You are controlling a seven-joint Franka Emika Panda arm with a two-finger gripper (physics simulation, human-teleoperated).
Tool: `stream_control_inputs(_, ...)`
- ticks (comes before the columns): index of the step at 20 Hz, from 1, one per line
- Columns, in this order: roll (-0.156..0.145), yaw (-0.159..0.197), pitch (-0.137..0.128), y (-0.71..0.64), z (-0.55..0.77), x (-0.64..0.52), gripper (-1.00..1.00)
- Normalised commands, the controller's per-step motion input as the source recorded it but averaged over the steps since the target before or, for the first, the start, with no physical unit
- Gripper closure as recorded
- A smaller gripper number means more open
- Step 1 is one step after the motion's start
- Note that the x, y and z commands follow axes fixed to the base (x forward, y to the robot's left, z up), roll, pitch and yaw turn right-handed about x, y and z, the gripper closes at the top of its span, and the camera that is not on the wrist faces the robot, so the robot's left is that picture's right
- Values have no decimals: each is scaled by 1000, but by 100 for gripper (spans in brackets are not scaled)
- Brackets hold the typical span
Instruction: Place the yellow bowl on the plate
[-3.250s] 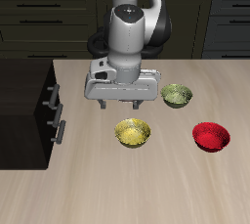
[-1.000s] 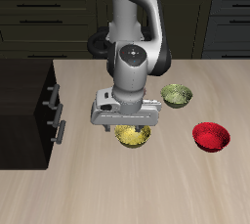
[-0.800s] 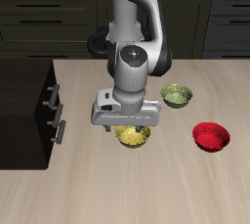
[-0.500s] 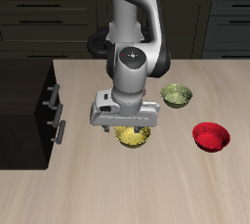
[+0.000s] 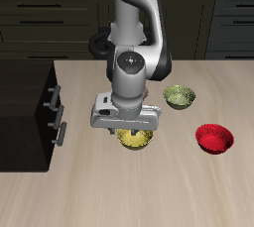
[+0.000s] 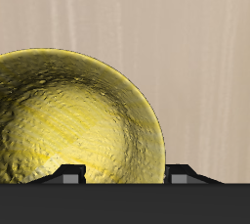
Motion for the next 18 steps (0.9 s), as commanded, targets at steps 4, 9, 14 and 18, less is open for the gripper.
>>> stream_control_inputs(4,13,-14,-13,24,45,-25,100)
stream_control_inputs(9,9,-22,-7,-45,1,-12,100)
stream_control_inputs(14,2,1,-7,-44,22,-16,100)
stream_control_inputs(18,12,-5,-24,18,92,-23,100)
